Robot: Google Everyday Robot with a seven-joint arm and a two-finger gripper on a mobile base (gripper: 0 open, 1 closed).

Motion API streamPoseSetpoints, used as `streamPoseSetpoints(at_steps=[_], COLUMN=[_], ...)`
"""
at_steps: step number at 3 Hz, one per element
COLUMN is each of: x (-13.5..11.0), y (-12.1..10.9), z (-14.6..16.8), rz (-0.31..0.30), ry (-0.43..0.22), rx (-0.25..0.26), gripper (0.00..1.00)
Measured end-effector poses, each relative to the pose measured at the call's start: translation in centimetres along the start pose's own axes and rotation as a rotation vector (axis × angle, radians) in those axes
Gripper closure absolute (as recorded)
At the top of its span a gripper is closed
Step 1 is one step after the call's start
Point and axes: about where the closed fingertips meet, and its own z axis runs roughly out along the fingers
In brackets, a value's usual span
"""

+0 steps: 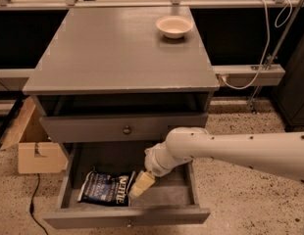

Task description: Pick blue chip bag from middle drawer and place on counter

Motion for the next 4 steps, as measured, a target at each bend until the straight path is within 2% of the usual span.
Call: streamPoseSetpoints(at_steps=[1,2,4], x=[-2.0,-3.5,-3.5], y=[-1.9,-3.0,-3.9], z=[3.8,7.4,14.6], rz=[-0.060,-0.103,-0.109], ry=[-0.077,-0.107,-0.039], rx=[0.028,0.045,0.010], gripper=[0.00,0.00,0.00])
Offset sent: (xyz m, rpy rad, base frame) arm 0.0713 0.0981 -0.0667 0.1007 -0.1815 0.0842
